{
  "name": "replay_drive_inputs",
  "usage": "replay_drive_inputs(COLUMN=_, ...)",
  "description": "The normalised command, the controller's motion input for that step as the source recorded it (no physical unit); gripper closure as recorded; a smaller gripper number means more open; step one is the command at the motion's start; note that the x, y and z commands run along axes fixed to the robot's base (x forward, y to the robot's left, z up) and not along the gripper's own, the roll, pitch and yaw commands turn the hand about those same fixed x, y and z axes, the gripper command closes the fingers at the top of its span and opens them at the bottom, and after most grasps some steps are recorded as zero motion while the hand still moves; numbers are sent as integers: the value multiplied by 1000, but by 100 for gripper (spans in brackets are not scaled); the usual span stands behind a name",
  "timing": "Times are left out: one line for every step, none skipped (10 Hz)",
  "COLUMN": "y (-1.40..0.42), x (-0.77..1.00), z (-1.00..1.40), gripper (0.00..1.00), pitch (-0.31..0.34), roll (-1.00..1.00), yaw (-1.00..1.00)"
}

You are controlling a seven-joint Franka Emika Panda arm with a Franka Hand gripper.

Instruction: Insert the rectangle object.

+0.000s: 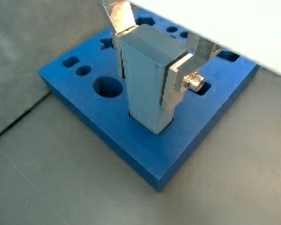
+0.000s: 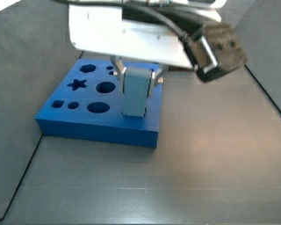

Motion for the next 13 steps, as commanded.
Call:
replay_drive_inputs(y=0, x=-186, z=-486, gripper=100, pitch=-89, roll=-11, yaw=51)
replay_drive_inputs(y=0, x=-120, z=-440, gripper=100, pitch=-54, roll=-30, yaw=37)
replay_drive_inputs(y=0, x=-3, z=-423, gripper=100, pitch=0, roll=-39, yaw=6)
replay_drive_inputs(y=0, x=0, z=-183, gripper=100, pitch=0, roll=-31, yaw=0)
replay_drive_inputs(y=0, x=0, z=0, gripper=100, pitch=0, roll=7, yaw=0)
replay_drive_inputs(y=-9, x=-183, z=-891, gripper=100, pitch=-197, roll=50, yaw=0)
replay_drive_inputs(y=0, x=-160, z=-380, gripper=100, pitch=-136, roll=16, yaw=0)
replay_drive_inputs(y=0, x=-131, z=-163, gripper=100, pitch=-89, roll=0, yaw=0)
replay_drive_inputs(y=0, x=-254, z=-494, gripper=100, pitch=-269, roll=0, yaw=0)
replay_drive_inputs(y=-54, x=-214, z=-734, gripper=100, pitch=-276, roll=14, yaw=0)
replay_drive_inputs(y=0, x=-83, z=-683, gripper=100, pitch=-203, roll=0, yaw=0)
replay_drive_inputs(y=9, x=0, z=0, gripper=100, pitch=0, roll=-23, yaw=0)
replay_drive_inputs(y=0, x=0, z=0, gripper=100, pitch=0, roll=0, yaw=0)
